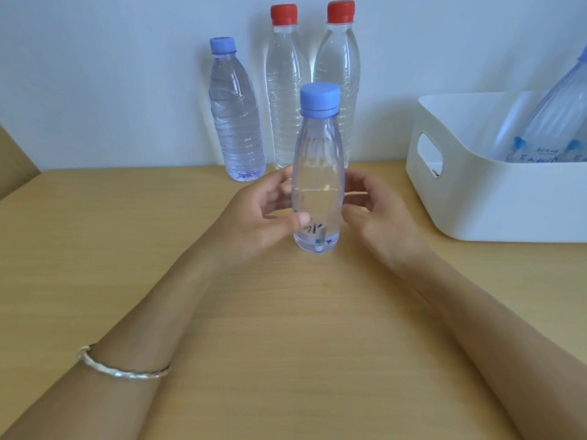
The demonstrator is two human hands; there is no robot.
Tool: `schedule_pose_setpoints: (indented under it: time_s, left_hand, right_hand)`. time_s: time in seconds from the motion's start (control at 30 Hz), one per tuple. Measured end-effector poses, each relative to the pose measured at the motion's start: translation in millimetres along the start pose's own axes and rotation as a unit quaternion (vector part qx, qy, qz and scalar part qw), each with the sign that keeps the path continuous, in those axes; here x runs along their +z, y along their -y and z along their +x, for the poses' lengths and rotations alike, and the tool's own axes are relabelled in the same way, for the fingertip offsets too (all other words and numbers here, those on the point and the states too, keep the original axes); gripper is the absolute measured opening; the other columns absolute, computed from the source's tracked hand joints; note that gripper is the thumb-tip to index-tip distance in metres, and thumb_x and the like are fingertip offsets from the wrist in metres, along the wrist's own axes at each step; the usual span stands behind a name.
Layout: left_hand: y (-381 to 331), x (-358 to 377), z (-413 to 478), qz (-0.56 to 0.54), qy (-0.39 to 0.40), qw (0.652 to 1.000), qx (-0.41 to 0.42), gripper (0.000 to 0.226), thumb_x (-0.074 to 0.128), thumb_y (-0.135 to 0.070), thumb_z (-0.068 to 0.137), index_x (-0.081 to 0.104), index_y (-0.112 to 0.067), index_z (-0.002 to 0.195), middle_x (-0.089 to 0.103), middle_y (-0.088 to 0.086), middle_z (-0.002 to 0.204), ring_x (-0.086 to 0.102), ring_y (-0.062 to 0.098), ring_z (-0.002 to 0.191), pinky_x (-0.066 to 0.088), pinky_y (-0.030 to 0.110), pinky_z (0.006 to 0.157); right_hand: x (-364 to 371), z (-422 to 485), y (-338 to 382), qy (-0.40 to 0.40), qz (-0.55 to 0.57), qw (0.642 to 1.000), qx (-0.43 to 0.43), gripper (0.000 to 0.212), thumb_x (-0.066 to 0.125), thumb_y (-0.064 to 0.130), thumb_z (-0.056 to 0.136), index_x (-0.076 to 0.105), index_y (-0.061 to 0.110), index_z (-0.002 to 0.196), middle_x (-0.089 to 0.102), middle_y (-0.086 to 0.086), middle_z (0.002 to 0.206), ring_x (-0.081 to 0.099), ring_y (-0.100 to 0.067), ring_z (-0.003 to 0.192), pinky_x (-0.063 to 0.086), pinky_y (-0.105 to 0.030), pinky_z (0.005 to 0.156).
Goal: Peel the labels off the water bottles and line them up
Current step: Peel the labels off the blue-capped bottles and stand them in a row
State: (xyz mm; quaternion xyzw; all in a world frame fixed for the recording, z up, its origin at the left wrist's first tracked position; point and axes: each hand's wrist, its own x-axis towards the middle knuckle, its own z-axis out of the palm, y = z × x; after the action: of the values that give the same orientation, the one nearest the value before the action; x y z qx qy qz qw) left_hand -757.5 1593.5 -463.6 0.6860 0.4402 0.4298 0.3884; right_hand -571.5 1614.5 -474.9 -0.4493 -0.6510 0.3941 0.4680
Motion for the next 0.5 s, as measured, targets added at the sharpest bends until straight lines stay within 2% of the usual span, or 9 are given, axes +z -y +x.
schedule_pose_setpoints:
  time_s: [0.07,0.1,0.17,0.23,0.3,0.37,0.43,0.5]
  left_hand:
    - [-1,1,1,0.044,-0.027,0.999,-0.004,0.079,0.075,-0.037,0.064,0.049,-0.012,0.135,0.065,-0.003,0.112,0.064,0.008,0.105,0.053,0.028,0.088]
    - [-1,3,1,0.06,-0.038,0.997,-0.007,0.079,0.074,-0.042,0.062,0.051,-0.016,0.133,0.064,-0.003,0.11,0.064,0.008,0.102,0.053,0.03,0.086]
    - [-2,7,0,0.085,-0.06,0.995,-0.007,0.063,0.073,-0.045,0.061,0.058,-0.029,0.12,0.065,-0.007,0.108,0.062,0.008,0.1,0.055,0.038,0.088]
    - [-1,11,0,0.093,-0.096,0.991,-0.016,0.051,0.074,-0.046,0.059,0.056,-0.036,0.106,0.064,-0.013,0.104,0.06,0.005,0.099,0.055,0.04,0.088]
    - [1,12,1,0.085,-0.133,0.987,-0.032,0.055,0.073,-0.049,0.054,0.049,-0.037,0.102,0.061,-0.016,0.106,0.058,0.001,0.103,0.054,0.037,0.089]
    - [3,12,3,0.064,-0.163,0.984,-0.044,0.063,0.073,-0.052,0.05,0.043,-0.037,0.104,0.059,-0.016,0.11,0.059,0.0,0.107,0.052,0.034,0.093]
    - [4,10,4,0.054,-0.177,0.981,-0.055,0.077,0.081,-0.051,0.05,0.038,-0.033,0.111,0.061,-0.011,0.109,0.061,0.0,0.103,0.052,0.03,0.089]
    - [3,9,5,0.064,-0.176,0.98,-0.062,0.09,0.082,-0.056,0.044,0.034,-0.033,0.116,0.062,-0.01,0.106,0.061,-0.005,0.095,0.052,0.026,0.083]
  right_hand:
    - [-4,2,1,-0.039,-0.025,0.999,0.012,0.031,0.061,0.017,0.091,0.055,0.02,0.12,0.058,0.007,0.094,0.054,-0.001,0.075,0.043,-0.008,0.066]
    - [-5,2,2,-0.044,-0.019,0.999,0.019,0.026,0.062,0.021,0.09,0.056,0.021,0.116,0.057,0.006,0.086,0.052,-0.001,0.069,0.043,-0.01,0.066]
    - [-3,1,3,-0.034,0.011,0.999,0.033,0.019,0.059,0.019,0.092,0.059,0.016,0.111,0.064,-0.001,0.079,0.058,-0.002,0.065,0.051,-0.023,0.074]
    - [-1,-1,4,-0.018,0.045,0.998,0.045,0.014,0.054,0.015,0.094,0.061,0.014,0.106,0.07,-0.006,0.083,0.066,-0.008,0.071,0.056,-0.032,0.082]
    - [1,-3,8,0.009,0.087,0.994,0.062,0.01,0.051,0.017,0.097,0.061,0.019,0.099,0.072,0.0,0.086,0.069,-0.01,0.081,0.055,-0.033,0.087]
    - [4,-6,9,0.058,0.097,0.992,0.06,0.016,0.05,0.031,0.098,0.062,0.021,0.098,0.072,0.005,0.094,0.069,-0.01,0.094,0.052,-0.031,0.092]
    - [8,-9,9,0.086,0.067,0.993,0.045,0.031,0.053,0.048,0.089,0.063,0.022,0.103,0.071,0.011,0.098,0.067,-0.006,0.1,0.05,-0.026,0.092]
    - [10,-11,10,0.08,0.036,0.996,0.03,0.031,0.061,0.045,0.084,0.061,0.022,0.106,0.07,0.014,0.098,0.066,0.0,0.096,0.049,-0.017,0.084]
